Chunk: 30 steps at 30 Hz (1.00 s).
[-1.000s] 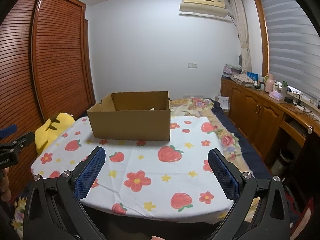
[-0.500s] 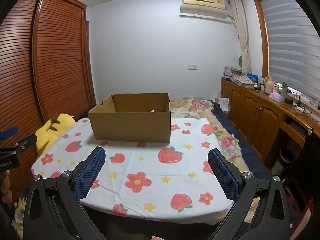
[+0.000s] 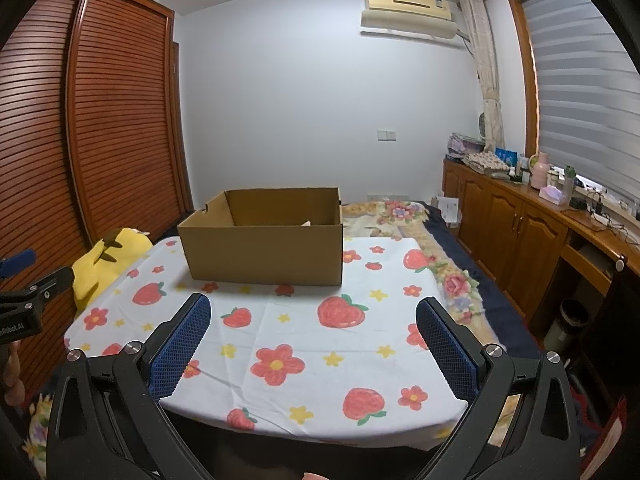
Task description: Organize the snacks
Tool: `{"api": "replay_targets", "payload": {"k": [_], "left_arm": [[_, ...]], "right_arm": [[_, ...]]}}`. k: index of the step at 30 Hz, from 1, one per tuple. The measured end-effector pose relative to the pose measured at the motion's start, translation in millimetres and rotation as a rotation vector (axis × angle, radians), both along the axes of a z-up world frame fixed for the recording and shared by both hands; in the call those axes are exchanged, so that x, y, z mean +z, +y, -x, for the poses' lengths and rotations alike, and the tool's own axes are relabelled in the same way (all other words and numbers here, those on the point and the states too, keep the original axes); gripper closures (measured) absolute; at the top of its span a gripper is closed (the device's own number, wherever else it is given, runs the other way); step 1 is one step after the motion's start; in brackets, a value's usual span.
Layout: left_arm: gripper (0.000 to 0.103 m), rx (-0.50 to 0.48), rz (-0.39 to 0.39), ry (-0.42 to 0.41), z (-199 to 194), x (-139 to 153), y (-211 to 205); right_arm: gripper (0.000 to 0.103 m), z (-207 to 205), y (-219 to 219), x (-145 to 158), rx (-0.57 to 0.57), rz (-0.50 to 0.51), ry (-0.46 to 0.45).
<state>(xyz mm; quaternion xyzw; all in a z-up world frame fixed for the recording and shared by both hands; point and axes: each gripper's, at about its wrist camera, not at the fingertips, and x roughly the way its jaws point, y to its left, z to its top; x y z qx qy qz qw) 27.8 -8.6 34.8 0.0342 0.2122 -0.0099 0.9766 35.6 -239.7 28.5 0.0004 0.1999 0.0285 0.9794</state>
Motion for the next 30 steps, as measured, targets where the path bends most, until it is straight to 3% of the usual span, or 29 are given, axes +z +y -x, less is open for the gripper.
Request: {"api": "replay_targets", "payload": {"k": [30], "left_arm": [[0.0,-0.002,0.001,-0.004,2.3,0.0,-2.0]], "right_arm": [[0.0,0.3,0.2,0.4,0.001,0.0,-0.004]]}}
